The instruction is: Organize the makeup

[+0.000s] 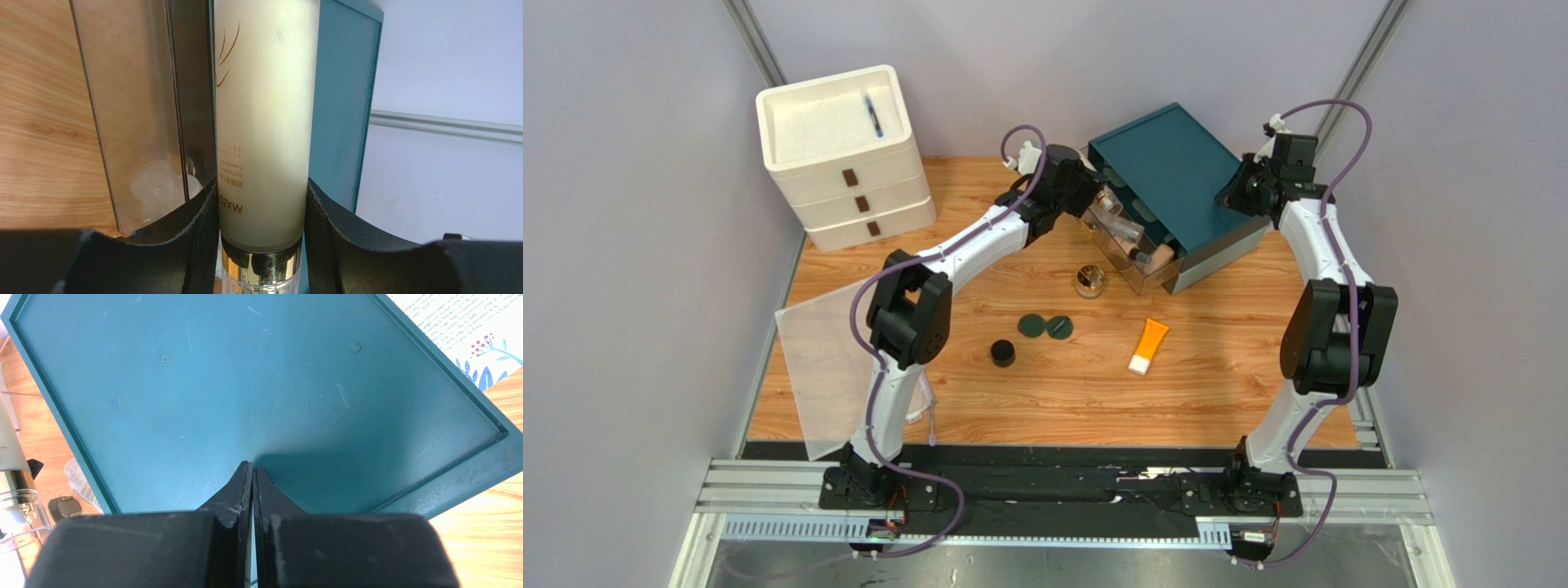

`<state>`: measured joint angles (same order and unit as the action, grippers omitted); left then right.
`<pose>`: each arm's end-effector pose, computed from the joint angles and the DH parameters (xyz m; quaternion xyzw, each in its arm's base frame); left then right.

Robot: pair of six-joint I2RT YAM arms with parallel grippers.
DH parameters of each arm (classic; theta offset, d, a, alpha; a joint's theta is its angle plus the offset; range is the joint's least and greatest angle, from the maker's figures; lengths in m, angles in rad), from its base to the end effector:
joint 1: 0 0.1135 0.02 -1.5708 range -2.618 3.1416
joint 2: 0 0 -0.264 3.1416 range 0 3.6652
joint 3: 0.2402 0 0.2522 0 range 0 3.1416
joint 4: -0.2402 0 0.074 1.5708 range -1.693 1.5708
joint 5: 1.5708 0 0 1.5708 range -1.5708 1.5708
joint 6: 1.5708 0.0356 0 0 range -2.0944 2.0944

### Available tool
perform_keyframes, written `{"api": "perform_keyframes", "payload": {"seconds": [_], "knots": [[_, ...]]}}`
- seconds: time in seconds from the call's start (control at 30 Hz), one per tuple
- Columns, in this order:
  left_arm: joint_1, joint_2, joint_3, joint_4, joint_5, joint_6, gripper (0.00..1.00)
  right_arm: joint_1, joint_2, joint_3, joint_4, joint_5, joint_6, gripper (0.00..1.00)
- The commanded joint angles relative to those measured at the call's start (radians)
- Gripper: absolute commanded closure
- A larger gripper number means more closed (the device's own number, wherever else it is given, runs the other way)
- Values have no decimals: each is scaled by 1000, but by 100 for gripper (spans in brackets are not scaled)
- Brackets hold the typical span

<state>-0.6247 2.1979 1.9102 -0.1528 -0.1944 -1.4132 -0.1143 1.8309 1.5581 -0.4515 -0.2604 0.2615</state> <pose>0.4302 -0.3017 0.2688 -0.3708 0.7561 -0.4109 0.3492 0.4194 -0.0389 0.2886 0.1165 0.8981 0.1480 0.3974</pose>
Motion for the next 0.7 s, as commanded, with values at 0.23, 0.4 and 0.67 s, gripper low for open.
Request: {"api": "perform_keyframes", "payload": {"seconds": [0.23,0.4,0.67], "knots": [[10,-1,141,59,36,23,27,24,82,-105,-224,23,-10,100],[14,0,190,61,47,66,23,24,97,-113,-227,32,5,100],[16,-73,191,108,140,296,23,24,120,-101,-243,30,10,100]]}}
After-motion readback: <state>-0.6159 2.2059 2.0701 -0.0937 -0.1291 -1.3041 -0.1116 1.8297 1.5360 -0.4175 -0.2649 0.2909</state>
